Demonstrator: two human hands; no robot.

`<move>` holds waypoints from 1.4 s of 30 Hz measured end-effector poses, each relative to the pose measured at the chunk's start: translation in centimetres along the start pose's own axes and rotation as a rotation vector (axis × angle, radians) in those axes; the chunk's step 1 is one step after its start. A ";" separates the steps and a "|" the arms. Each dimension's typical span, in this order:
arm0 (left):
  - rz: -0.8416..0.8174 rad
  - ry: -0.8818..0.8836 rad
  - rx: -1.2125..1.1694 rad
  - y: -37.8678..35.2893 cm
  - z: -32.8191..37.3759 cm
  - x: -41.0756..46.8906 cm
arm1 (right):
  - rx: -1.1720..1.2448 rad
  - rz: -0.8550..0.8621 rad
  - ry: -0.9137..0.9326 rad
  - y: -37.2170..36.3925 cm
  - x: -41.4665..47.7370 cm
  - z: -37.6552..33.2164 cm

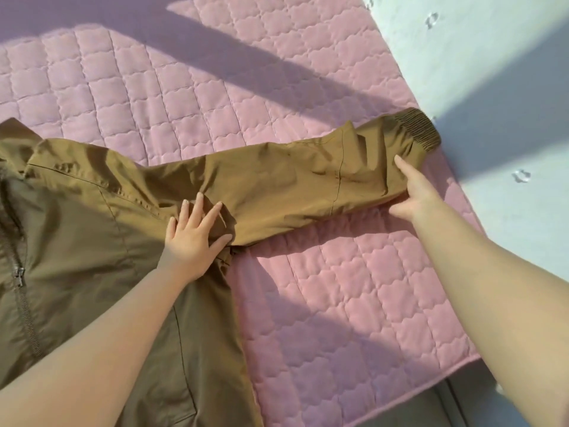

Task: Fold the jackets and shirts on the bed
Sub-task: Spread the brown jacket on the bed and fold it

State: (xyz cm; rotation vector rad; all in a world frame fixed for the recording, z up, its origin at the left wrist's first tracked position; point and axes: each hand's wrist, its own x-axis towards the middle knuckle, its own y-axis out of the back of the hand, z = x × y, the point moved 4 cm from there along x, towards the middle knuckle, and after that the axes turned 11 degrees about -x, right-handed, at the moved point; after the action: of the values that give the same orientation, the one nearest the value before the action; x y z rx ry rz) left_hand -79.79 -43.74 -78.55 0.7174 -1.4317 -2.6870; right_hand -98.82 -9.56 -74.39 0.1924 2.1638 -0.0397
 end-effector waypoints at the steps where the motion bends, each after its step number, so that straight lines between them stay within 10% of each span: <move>1: -0.053 0.016 0.027 -0.4 0.2 0.7 | 0.004 0.000 0.029 -0.1 0.1 -0.8; 5: -0.076 0.009 0.044 -0.3 1.0 2.3 | 0.318 0.122 0.181 0.7 1.3 -3.3; 15: -0.166 0.094 -0.029 -0.3 0.8 2.4 | 0.254 0.004 0.171 -1.0 -0.3 -0.8; 23: 0.033 0.202 -0.801 5.7 0.9 0.4 | -0.253 0.211 0.498 -11.1 -8.5 -3.3; 37: 0.202 0.222 -1.234 17.8 -13.2 -14.2 | -1.025 -0.169 1.219 -40.7 -31.4 12.9; 42: 0.229 0.343 -1.677 18.4 -23.6 -18.7 | -1.288 -0.486 1.118 -47.4 -32.1 25.8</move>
State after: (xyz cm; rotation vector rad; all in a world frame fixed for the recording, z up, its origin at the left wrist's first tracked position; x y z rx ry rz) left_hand -57.24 -68.76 -67.94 0.5956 0.8228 -2.2519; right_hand -67.18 -62.89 -64.69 -1.3120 2.7132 1.4233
